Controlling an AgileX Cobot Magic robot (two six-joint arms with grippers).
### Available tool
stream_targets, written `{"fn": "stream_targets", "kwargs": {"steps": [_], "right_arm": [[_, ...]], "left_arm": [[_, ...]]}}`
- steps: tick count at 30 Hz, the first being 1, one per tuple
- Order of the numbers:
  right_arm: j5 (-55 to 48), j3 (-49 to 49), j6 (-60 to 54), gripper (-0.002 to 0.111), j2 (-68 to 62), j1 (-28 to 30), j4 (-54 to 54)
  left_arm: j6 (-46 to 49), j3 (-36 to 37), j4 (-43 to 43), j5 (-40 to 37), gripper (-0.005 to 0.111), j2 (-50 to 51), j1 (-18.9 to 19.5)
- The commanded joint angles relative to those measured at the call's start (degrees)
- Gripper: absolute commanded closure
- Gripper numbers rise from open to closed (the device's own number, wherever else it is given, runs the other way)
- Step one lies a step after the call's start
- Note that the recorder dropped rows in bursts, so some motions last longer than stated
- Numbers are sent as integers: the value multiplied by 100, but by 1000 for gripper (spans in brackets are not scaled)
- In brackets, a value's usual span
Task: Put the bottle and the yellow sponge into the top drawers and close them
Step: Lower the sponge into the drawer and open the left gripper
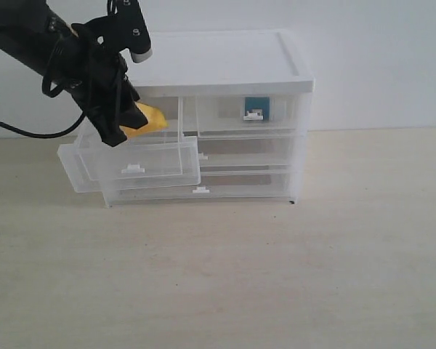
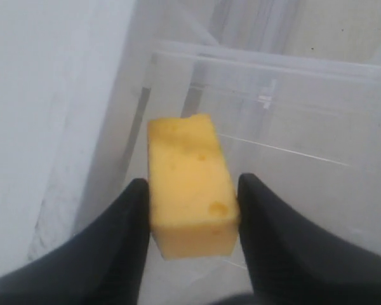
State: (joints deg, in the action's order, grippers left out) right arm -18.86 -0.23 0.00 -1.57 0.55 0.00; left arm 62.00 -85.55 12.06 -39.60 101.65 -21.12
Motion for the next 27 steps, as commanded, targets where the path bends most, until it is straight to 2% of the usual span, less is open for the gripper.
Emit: {"fn": "stream_targets", "kwargs": {"steps": [1,6,15,18,24,27], "right_arm": [[44,23,0,108,36,-5,0],[44,23,0,108,36,-5,0],[44,23,0,108,36,-5,0],[44,23,0,108,36,-5,0],[44,23,0,108,36,-5,0],[44,23,0,108,36,-5,0]], "left_arm": [[23,-50,59,225,58,-18,22],[23,-50,59,236,51,-18,22],[-139,-50,59,138,51,-506,22],[-288,-50,59,-344,53,-755,22],[-5,-50,59,-1937,60,-945,22],[22,-50,107,-2292,60,-945,22]]}}
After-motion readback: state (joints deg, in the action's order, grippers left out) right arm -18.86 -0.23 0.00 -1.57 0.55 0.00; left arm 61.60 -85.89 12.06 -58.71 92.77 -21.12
